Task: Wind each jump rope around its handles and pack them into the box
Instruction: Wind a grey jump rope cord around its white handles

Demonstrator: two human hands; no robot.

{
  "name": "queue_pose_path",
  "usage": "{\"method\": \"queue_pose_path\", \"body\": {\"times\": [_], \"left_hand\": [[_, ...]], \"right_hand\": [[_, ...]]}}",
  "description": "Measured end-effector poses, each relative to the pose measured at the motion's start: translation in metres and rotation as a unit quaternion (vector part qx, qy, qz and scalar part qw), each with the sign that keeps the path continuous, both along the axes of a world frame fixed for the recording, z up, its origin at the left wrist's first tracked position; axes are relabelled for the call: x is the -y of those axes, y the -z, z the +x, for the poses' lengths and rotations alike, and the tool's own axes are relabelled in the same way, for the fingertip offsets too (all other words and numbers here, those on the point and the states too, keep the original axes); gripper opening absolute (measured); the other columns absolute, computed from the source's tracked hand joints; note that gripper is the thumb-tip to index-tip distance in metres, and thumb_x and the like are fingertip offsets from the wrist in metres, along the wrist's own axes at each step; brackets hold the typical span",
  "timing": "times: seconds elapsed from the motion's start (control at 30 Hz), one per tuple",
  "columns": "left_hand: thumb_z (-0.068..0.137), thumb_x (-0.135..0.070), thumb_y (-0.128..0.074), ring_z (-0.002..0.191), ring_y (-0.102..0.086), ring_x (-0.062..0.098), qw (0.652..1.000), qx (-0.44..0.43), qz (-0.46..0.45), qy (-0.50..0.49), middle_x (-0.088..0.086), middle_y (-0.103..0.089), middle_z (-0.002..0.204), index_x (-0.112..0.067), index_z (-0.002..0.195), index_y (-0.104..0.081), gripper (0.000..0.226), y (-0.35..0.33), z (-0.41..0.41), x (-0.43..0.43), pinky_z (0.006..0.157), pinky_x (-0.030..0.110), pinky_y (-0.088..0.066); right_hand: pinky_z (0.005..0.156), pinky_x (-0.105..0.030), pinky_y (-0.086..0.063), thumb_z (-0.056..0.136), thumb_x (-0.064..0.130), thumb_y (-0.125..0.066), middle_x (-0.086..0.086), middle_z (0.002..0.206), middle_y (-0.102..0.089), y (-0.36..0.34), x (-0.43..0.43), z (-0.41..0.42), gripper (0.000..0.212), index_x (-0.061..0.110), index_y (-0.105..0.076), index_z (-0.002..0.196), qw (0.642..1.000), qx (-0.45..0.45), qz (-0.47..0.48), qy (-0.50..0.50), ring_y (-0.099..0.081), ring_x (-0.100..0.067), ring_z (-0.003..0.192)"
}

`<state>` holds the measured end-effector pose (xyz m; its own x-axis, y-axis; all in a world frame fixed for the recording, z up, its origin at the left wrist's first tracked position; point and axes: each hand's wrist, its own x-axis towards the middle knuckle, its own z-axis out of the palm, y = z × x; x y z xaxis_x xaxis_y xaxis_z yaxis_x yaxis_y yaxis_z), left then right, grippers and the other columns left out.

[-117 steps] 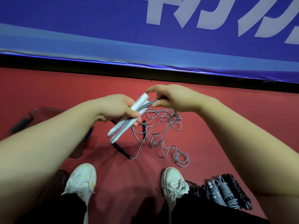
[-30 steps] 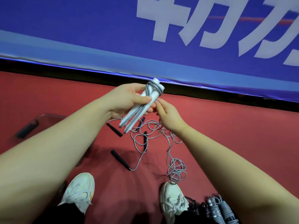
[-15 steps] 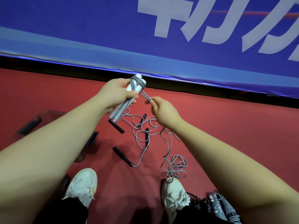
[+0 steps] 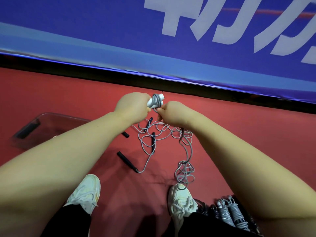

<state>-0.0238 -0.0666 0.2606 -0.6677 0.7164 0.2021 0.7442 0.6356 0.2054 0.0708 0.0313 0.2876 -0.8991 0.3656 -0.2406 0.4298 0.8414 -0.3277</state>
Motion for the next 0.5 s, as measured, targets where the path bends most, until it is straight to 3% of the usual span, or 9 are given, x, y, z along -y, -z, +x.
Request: {"method": "queue_pose_path", "body": {"times": [0.1, 0.2, 0.3, 0.37, 0.5], "left_hand": [[0.095, -0.022, -0.052, 0.091, -0.055, 0.032, 0.999, -0.043, -0.021, 0.016, 0.011, -0.063, 0.103, -0.012, 0.107, -0.057, 0.016, 0.006, 0.007, -0.006, 0.065, 0.033, -0.031], [0.094, -0.022, -0.053, 0.092, -0.057, 0.033, 0.999, -0.045, 0.002, -0.017, 0.011, -0.063, 0.100, -0.011, 0.104, -0.058, 0.015, 0.004, -0.003, -0.006, 0.065, 0.033, -0.033], [0.093, -0.025, -0.055, 0.080, -0.052, 0.030, 0.997, -0.020, 0.036, -0.059, 0.008, -0.060, 0.091, -0.015, 0.094, -0.054, 0.010, 0.004, -0.020, -0.001, 0.064, 0.033, -0.034], [0.093, -0.026, -0.055, 0.076, -0.049, 0.027, 0.997, -0.009, 0.047, -0.068, 0.005, -0.056, 0.084, -0.014, 0.093, -0.055, 0.011, 0.006, -0.027, -0.001, 0.063, 0.032, -0.033], [0.092, -0.025, -0.055, 0.084, -0.056, 0.034, 0.992, -0.002, 0.065, -0.105, 0.009, -0.058, 0.087, -0.013, 0.092, -0.058, 0.012, 0.007, -0.041, 0.002, 0.064, 0.032, -0.034]], "right_hand": [[0.062, -0.030, -0.040, 0.097, 0.011, -0.041, -0.006, 0.080, -0.048, -0.005, 0.006, 0.003, 0.016, 0.009, -0.054, 0.087, 0.990, 0.020, 0.140, 0.024, -0.048, -0.026, 0.079], [0.066, -0.030, -0.038, 0.094, 0.007, -0.043, -0.002, 0.071, -0.041, -0.003, 0.005, 0.007, 0.013, 0.014, -0.052, 0.089, 0.978, -0.010, 0.204, 0.045, -0.046, -0.026, 0.077], [0.069, -0.031, -0.044, 0.097, 0.010, -0.039, -0.010, 0.094, -0.061, 0.007, 0.002, 0.006, 0.026, 0.005, -0.061, 0.109, 0.988, -0.025, 0.148, 0.031, -0.055, -0.031, 0.084], [0.075, -0.033, -0.047, 0.098, 0.007, -0.035, -0.018, 0.110, -0.061, 0.020, 0.004, 0.007, 0.030, -0.001, -0.058, 0.116, 0.994, -0.019, 0.105, 0.025, -0.058, -0.034, 0.093], [0.068, -0.033, -0.036, 0.096, 0.007, -0.036, -0.018, 0.110, -0.061, 0.034, -0.005, 0.013, 0.025, 0.003, -0.049, 0.117, 0.988, -0.065, 0.109, 0.090, -0.056, -0.034, 0.089]]}}
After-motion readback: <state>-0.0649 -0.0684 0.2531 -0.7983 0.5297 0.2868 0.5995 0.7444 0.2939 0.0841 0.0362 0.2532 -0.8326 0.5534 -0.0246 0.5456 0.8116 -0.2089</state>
